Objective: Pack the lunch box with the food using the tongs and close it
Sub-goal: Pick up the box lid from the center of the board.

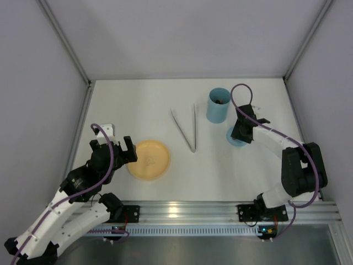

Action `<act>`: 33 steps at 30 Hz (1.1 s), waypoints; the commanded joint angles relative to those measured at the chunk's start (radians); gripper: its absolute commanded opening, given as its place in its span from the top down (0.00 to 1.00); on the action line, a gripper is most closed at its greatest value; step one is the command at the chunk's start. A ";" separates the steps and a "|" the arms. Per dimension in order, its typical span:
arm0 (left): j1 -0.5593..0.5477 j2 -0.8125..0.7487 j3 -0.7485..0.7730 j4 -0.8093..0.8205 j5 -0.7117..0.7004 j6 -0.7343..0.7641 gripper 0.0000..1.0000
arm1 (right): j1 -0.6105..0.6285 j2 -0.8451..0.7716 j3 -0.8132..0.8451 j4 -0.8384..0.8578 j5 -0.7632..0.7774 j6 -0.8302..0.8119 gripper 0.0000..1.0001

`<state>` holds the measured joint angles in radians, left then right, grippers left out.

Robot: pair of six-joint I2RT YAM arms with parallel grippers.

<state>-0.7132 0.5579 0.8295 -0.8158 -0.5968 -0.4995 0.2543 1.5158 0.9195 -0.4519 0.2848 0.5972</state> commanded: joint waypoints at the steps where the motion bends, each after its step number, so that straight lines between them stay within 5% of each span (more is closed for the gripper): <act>1: -0.003 -0.007 0.000 0.041 -0.017 -0.004 0.01 | -0.024 0.011 0.056 0.074 0.013 0.024 0.54; 21: -0.005 0.004 0.000 0.040 -0.017 -0.004 0.01 | -0.047 0.089 0.093 0.101 -0.019 0.035 0.58; 33: -0.003 0.005 0.000 0.040 -0.017 -0.004 0.01 | -0.049 0.083 0.058 0.116 -0.006 0.026 0.85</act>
<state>-0.7143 0.5587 0.8295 -0.8158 -0.5964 -0.4995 0.2249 1.6146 0.9764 -0.3882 0.2665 0.6228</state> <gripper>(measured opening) 0.990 0.195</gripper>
